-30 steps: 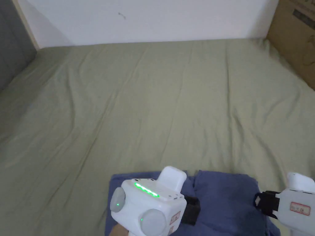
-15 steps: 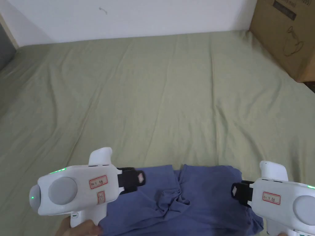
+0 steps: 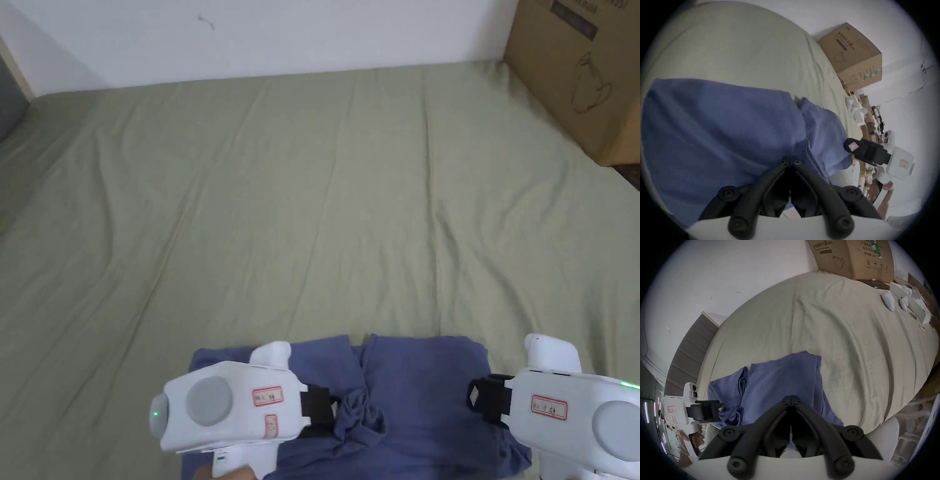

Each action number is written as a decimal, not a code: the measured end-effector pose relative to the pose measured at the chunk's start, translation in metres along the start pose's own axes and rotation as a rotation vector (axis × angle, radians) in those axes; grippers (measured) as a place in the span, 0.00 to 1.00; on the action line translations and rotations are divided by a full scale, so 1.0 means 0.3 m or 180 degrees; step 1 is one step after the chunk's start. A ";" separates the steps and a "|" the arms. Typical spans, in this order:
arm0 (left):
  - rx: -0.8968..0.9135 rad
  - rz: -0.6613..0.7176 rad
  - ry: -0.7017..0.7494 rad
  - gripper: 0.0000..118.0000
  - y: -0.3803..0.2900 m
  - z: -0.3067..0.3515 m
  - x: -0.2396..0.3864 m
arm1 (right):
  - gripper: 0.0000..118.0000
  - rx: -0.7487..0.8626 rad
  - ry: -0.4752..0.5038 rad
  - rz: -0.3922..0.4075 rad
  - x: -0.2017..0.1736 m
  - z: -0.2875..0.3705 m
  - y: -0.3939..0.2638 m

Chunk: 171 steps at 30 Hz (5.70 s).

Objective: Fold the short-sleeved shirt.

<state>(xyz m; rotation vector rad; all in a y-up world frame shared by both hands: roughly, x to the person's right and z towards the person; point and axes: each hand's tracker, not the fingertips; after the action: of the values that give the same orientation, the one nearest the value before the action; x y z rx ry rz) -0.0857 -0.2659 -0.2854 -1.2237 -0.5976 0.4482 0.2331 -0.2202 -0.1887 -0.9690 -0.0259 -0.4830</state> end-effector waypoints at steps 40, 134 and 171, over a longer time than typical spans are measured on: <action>0.0557 0.0269 0.0399 0.17 -0.008 0.383 -0.258 | 0.00 -0.0096 -0.0029 0.0145 -0.057 -0.021 0.009; -0.0029 0.0326 -0.0002 0.02 0.087 0.285 -0.132 | 0.00 -0.0191 0.0078 -0.0225 0.035 -0.065 -0.010; 0.0825 0.0456 -0.0376 0.02 -0.042 0.564 -0.338 | 0.00 -0.0704 0.0653 0.1216 -0.493 -0.301 0.011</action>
<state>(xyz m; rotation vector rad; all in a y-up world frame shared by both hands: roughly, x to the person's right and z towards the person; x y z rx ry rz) -0.2722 -0.2079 -0.2545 -1.0000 -0.5353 0.7006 0.0848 -0.2340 -0.2778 -1.1058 0.3983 -0.2321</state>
